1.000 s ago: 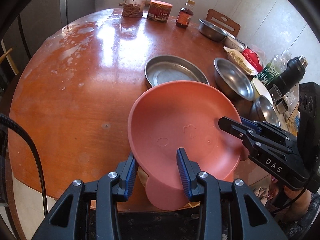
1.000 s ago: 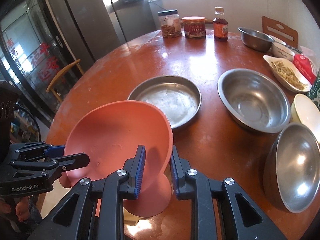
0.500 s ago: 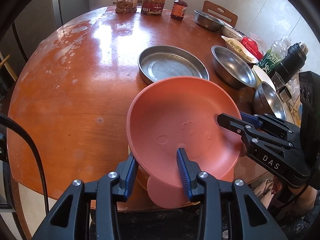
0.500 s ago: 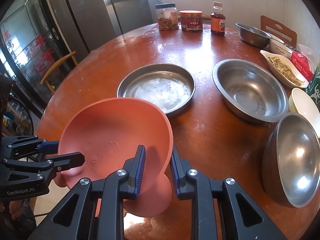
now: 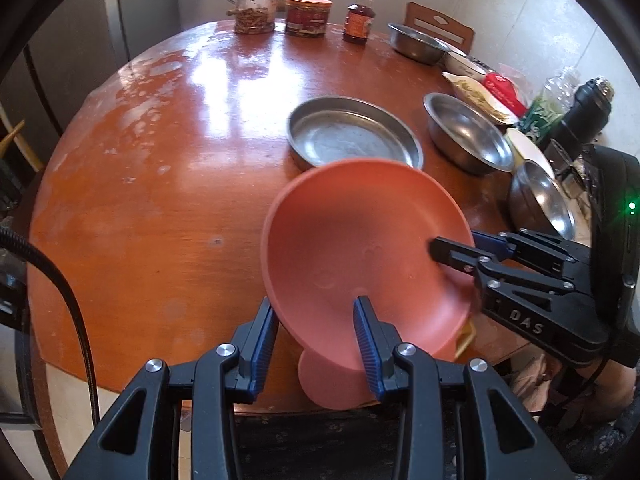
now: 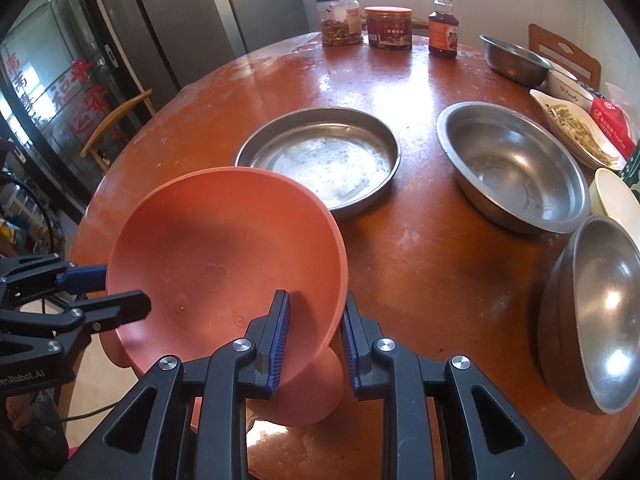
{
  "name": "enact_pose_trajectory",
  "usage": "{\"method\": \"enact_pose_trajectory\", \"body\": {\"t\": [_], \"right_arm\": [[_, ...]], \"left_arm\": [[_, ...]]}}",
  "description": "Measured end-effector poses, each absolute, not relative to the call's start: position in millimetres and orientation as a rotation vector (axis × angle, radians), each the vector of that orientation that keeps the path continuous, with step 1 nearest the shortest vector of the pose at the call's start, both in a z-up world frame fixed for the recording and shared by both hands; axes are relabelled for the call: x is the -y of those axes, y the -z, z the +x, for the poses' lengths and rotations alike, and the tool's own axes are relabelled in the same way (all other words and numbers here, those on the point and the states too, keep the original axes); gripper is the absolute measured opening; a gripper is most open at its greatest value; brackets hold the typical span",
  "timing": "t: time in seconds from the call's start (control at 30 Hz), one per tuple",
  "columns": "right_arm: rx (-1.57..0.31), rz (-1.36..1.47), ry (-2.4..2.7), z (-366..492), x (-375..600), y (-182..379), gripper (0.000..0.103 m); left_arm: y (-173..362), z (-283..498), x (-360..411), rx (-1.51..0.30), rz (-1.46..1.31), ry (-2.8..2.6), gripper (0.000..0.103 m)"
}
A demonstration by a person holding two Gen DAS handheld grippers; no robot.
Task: Organize plates and bowls
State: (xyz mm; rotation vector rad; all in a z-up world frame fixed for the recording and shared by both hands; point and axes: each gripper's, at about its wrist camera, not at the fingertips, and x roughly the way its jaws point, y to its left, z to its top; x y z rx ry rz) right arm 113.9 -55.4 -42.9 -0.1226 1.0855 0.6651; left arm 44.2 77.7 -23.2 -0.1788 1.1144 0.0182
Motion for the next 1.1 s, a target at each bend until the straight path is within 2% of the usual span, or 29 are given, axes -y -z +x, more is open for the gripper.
{"method": "enact_pose_trajectory", "body": {"t": [0.53,0.67,1.1], "right_arm": [[-1.133,-0.106,-0.697,108,48,49,0.036],[-1.139,-0.093,-0.714,105,41,49,0.046],[-1.156,-0.027,-0.690,110,42,48,0.047]], "left_arm": [[48,46,-92,-1.171,-0.234,-0.018,0.039],[50,52,-101,-1.161,-0.237,-0.029,0.041],[46,71,-129,-1.168,-0.272,-0.021,0.040]]}}
